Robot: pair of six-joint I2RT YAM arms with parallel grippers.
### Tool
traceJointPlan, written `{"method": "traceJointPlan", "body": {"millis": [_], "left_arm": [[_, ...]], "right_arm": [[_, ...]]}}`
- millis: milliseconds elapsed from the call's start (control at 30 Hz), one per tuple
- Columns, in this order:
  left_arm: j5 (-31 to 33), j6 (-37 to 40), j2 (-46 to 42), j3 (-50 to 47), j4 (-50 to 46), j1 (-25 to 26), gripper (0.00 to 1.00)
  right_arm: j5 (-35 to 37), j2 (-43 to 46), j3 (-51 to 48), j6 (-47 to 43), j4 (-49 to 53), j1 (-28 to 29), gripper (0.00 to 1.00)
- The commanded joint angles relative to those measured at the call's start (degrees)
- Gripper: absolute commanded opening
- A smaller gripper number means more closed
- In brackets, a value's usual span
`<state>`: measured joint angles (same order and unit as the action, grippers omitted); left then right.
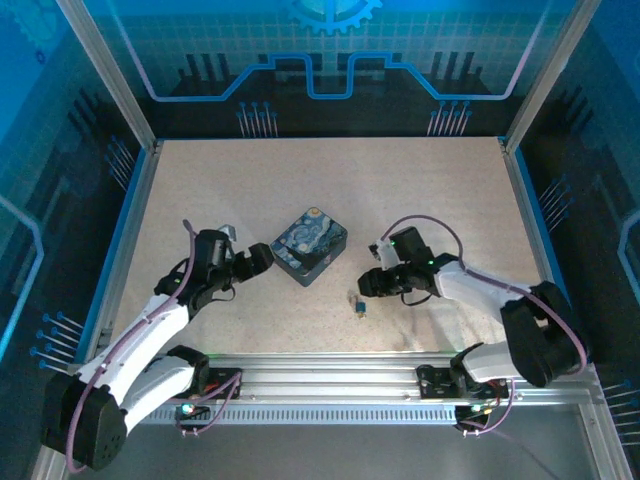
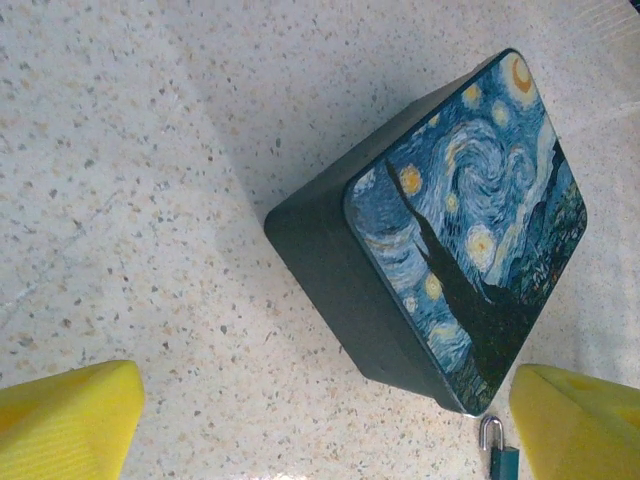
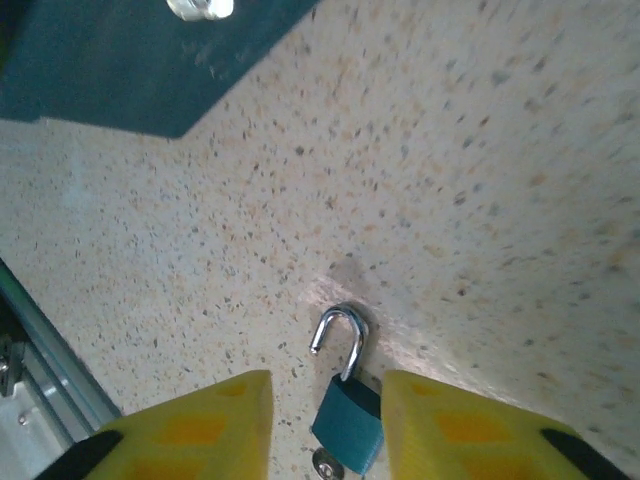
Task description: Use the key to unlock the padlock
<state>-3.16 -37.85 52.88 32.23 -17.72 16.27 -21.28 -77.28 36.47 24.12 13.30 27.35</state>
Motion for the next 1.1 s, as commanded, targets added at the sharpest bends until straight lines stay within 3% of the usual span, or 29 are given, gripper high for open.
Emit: {"method": "traceJointPlan", "body": {"millis": [0, 167, 333, 433, 700, 1067], "left_arm": [[2.10, 4.49, -1.18, 2.61, -1.25, -2.20, 0.96], [7.47, 10.59, -3.43, 2.85, -1.12, -5.37, 0.99], [14.81, 17.98, -5.39, 0.23, 2.82, -8.02, 0.99], [16.08, 20.27, -5.56, -2.40, 7.38, -9.98, 0.99], [16.29, 27.24, -2.71, -7.88, 20.38, -13.79, 0.99], [17.23, 31.33, 6.42, -10.98, 32.16, -16.49, 0.99]], "right_arm": [[4.86, 4.87, 1.57, -2.99, 4.08, -2.76, 0.41], [10.77, 13.53, -0.13, -6.19, 4.73, -8.58, 0.59], [15.62, 22.42, -3.75, -8.49, 1.55, -16.58, 0.86], [17.75, 25.94, -6.13, -9.01, -2.40, -20.85, 1.00], [20.84, 26.80, -11.64, -12.65, -13.82, -26.72, 1.00], [23.11, 16.39, -16.17, -16.89, -34.49, -28.38, 1.00]]}}
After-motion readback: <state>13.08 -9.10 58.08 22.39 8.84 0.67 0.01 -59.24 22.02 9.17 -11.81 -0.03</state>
